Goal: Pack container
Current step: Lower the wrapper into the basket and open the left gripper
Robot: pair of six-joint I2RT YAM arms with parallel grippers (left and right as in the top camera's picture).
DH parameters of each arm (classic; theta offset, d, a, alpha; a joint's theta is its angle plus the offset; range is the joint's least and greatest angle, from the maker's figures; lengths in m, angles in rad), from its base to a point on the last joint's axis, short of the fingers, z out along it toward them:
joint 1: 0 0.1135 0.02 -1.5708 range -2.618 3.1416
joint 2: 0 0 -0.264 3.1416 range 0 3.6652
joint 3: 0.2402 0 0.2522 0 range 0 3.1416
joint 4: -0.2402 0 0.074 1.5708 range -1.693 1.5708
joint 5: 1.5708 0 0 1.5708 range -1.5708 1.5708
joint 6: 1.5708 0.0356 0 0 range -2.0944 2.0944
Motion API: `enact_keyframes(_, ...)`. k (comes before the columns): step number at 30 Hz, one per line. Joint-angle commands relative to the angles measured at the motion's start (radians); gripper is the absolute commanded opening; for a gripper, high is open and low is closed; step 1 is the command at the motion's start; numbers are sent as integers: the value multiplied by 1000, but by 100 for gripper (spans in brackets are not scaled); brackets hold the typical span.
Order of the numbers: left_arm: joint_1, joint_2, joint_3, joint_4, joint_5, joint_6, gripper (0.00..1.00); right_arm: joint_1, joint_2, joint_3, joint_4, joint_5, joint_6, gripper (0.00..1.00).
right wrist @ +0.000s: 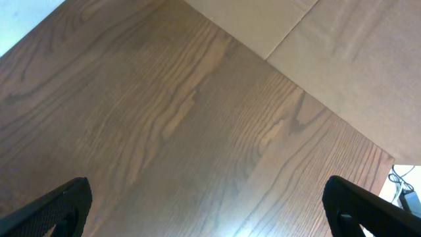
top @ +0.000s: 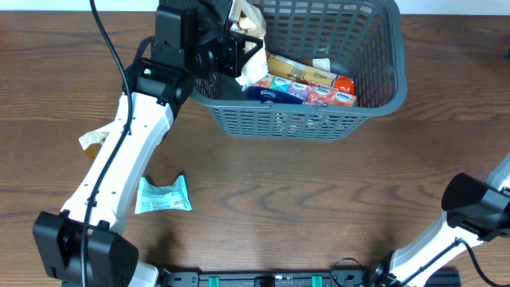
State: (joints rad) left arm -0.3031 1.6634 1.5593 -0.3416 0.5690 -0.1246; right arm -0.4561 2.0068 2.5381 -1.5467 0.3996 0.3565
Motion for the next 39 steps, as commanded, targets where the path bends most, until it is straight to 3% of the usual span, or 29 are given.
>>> enact_keyframes(1, 0, -5, 16, -2, -35, 26, 6, -2, 10, -4, 2, 11, 13, 99)
enact_keyframes(7, -32, -5, 48, 6, -45, 27, 6, -2, 10, -4, 2, 10, 13, 99)
enact_keyframes(16, -129, 5, 139, 79, -243, 50, 6, -2, 10, -4, 2, 10, 13, 99)
enact_keyframes(21, -148, 47, 140, 143, -245, 46, 6, -2, 10, -4, 2, 11, 13, 99)
enact_keyframes(39, -176, 179, 139, 133, -242, 38, 7, -2, 10, -4, 2, 11, 13, 99)
